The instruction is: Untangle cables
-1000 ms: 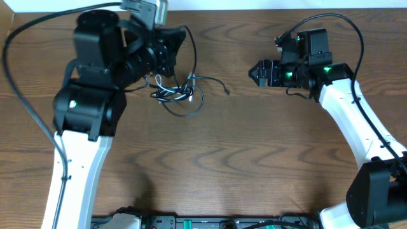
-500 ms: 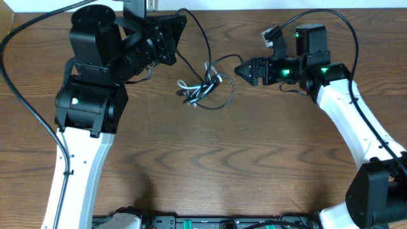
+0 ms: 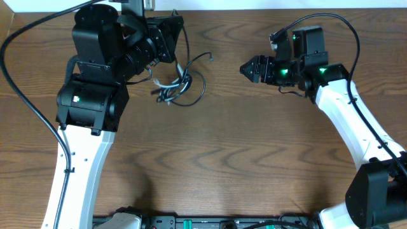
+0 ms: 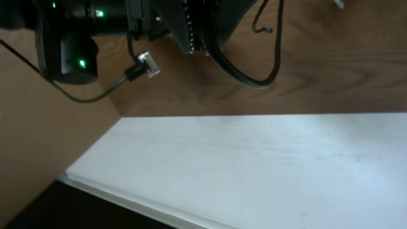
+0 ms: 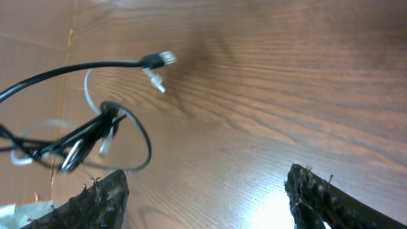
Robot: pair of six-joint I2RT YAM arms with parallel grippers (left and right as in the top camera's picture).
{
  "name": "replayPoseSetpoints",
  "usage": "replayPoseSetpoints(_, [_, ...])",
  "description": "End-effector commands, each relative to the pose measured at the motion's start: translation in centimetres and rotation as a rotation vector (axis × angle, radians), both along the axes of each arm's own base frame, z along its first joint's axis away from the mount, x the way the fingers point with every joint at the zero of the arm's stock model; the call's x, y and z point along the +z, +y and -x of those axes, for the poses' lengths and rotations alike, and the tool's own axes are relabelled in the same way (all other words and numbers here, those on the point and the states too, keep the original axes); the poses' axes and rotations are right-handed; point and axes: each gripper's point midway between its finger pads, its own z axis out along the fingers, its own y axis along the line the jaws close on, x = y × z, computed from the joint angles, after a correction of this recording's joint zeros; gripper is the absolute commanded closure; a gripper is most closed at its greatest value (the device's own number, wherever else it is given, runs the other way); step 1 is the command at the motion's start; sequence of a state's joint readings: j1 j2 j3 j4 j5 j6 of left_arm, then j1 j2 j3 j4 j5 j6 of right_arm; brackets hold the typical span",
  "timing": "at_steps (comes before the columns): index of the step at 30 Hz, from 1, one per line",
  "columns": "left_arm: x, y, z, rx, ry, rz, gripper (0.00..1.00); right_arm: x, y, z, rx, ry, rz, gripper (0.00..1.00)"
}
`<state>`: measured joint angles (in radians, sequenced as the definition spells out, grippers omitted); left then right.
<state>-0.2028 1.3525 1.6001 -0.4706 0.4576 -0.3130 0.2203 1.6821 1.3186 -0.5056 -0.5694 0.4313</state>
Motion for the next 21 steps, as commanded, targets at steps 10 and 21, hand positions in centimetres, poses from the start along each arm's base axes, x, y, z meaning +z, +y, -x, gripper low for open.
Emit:
replayPoseSetpoints(10, [0.6, 1.8, -0.9, 0.164, 0.070, 0.134, 0.93, 0.6, 4.1, 0.8, 0.000, 0.022, -0.029, 0.23])
replayPoseSetpoints(21, [0.3, 2.2, -2.0, 0.278, 0.172, 0.316, 0.93, 1.6, 8.0, 1.6, 0.033, -0.006, -0.072, 0.27])
